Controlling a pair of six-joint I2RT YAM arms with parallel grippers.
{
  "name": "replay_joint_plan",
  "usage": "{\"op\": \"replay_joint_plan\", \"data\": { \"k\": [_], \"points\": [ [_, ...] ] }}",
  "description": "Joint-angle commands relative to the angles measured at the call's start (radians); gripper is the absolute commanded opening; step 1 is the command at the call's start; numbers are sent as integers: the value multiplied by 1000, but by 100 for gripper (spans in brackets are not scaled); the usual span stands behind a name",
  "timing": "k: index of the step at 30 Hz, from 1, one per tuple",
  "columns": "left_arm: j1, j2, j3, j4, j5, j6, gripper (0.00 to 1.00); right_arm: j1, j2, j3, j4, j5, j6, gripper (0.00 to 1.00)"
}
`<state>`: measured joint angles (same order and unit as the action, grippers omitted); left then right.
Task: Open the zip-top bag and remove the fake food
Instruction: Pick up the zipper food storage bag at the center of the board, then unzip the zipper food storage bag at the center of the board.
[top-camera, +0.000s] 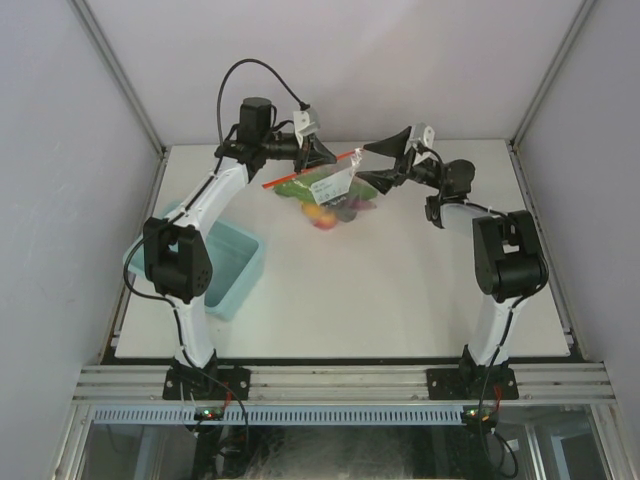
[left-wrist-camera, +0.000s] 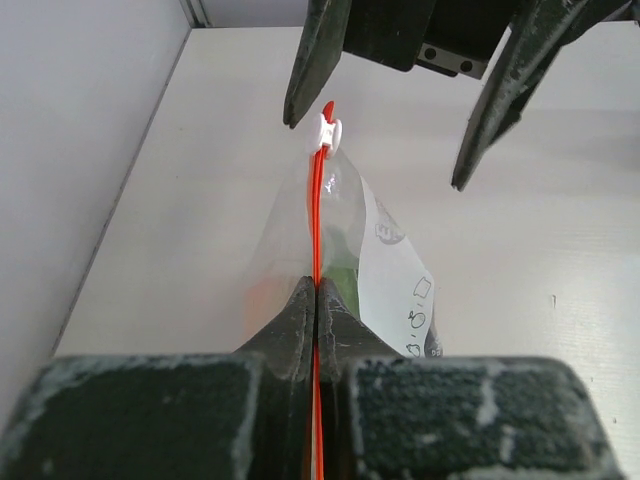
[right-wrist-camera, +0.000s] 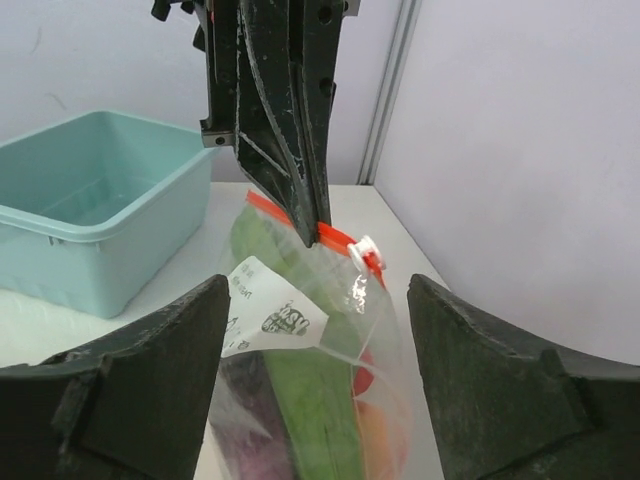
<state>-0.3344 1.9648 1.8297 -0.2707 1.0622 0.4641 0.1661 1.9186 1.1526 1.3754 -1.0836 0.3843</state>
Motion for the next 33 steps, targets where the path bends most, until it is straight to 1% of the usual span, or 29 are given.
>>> {"op": "replay_joint_plan", "data": {
  "k": [1, 3, 5, 15, 28, 33],
  "points": [
    [-5, -78, -6, 11, 47, 36, 0, -15, -10, 72, 45, -35, 22, 66],
    [-9, -77, -4, 7, 48, 38, 0, -16, 1, 104, 47, -36, 54, 60],
    [-11, -76, -3, 3, 48, 41, 0, -12, 5, 119, 47, -37, 66, 55],
    [-14, -75, 3, -21, 51, 62, 0, -20, 30, 150, 45, -60, 101, 40],
    [-17, -75, 6, -35, 54, 72, 0, -23, 57, 164, 29, -80, 103, 39],
    [-16, -75, 6, -35, 59, 73, 0, -22, 64, 174, 10, -84, 100, 35]
  ]
}}
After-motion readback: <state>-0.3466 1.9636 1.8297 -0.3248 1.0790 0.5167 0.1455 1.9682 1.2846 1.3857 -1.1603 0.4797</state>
